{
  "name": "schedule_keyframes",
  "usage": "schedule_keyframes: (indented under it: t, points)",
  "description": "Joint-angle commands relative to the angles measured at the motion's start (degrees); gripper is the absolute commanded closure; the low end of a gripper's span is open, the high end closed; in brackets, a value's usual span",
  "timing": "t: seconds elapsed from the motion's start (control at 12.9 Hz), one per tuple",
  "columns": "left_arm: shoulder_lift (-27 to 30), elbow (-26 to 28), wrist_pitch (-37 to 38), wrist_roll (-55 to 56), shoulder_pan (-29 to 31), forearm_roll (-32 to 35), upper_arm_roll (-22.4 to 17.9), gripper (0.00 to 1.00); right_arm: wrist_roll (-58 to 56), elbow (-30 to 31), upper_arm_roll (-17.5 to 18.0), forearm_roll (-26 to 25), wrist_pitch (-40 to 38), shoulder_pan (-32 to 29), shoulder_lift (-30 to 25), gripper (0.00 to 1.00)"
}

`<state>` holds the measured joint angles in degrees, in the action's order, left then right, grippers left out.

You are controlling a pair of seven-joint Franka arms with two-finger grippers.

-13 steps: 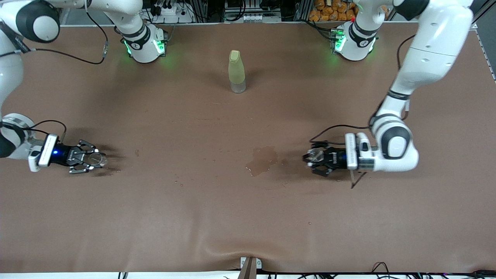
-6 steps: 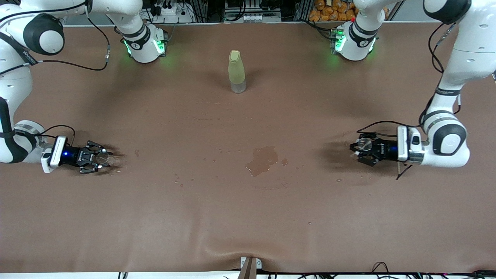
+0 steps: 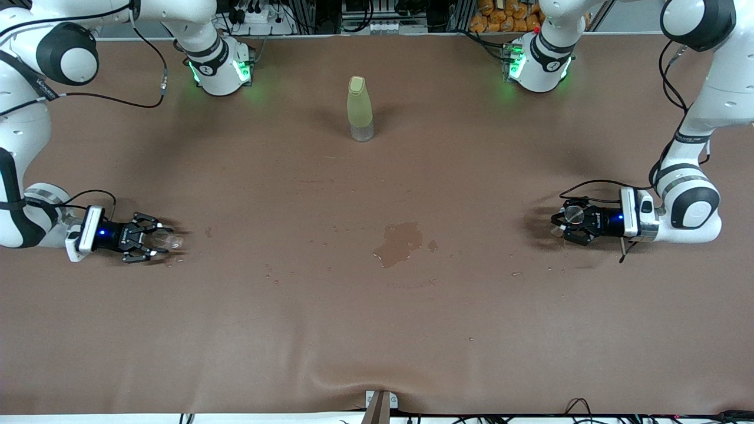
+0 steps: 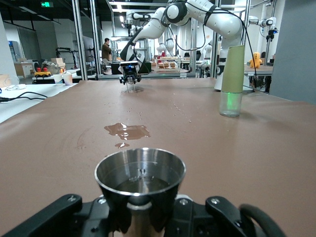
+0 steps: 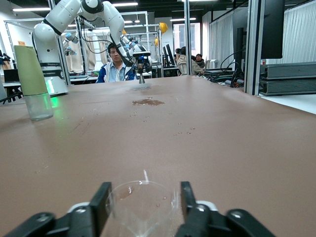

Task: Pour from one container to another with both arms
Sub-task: 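Set down the glass cup and jigger, opening both grippers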

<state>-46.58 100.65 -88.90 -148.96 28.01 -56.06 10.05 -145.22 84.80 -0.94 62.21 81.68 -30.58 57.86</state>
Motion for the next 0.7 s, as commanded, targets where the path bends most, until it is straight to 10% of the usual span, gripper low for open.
schedule_keyframes:
  t: [0.0, 0.31, 0.62]
  points:
    - [-1.4, -0.7, 0.8, -0.6, 1.1, 1.3, 0.2, 1.0, 0.1, -4.0, 0.5, -1.4, -0.7, -1.2, 0.9, 0.0]
    - [-3.2, -1.9, 0.9, -0.8, 1.1, 1.3, 0.3, 1.0, 1.0, -8.5, -2.0, -3.8, -1.2, -1.3, -0.2, 0.0]
    - [-3.6, -1.9, 0.9, -0.6, 1.0, 1.3, 0.3, 0.62, 11.5, -9.7, -2.4, -10.3, -4.1, -4.0, -4.4, 0.0]
